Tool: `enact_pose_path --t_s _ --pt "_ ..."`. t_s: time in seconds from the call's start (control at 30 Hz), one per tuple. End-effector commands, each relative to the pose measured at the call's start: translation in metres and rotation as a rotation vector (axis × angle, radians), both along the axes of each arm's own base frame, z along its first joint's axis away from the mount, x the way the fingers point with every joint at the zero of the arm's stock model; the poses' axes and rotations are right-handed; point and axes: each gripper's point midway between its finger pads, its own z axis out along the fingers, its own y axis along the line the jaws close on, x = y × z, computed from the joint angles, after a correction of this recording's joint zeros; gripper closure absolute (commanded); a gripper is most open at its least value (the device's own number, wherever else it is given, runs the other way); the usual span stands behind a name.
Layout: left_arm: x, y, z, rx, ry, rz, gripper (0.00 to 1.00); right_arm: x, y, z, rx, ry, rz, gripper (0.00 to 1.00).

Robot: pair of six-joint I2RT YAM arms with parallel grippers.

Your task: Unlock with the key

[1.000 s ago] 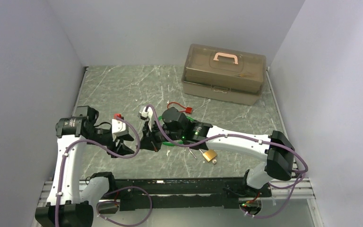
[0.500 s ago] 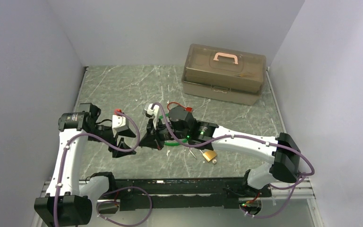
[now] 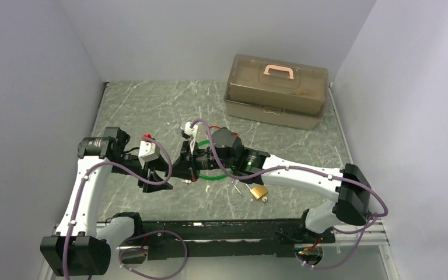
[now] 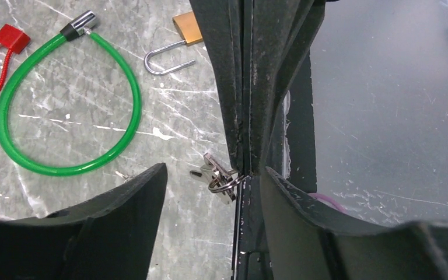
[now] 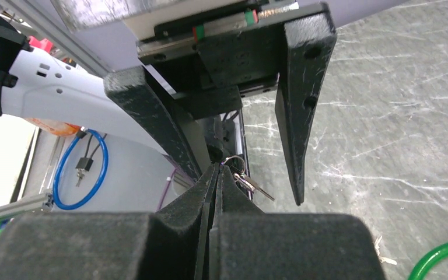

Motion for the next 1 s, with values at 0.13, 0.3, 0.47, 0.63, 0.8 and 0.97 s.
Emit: enact_pose_path --t_s 0.13,0.3,0.47,0.63,0.8,0.97 --pt "-0.008 -0.006 0.009 -0.052 -0.022 -0.019 0.46 0.005 -0.005 0.023 0.079 -0.025 -0.024 1.00" --pt "-0.014 -0.004 0.009 -0.025 -0.049 -0.013 0.47 0.017 -0.018 0.018 0.073 -0.024 -0.075 1.00" --pt "-0.018 -0.004 0.014 -0.027 -0.057 -0.005 0.53 0.019 -0.024 0.014 0.067 -0.014 -0.092 1.00" --pt "-0.015 -0.005 0.013 -0.037 -0.041 -0.006 0.58 0.018 -0.024 0.018 0.086 -0.002 -0.094 1.00" --pt "-0.005 -0.007 0.009 -0.057 -0.023 0.015 0.42 0.017 -0.023 0.028 0.135 0.027 -0.099 1.00" --pt "0.010 -0.005 0.008 -0.039 -0.081 0.074 0.34 0.012 -0.018 0.034 0.174 0.060 -0.069 1.00"
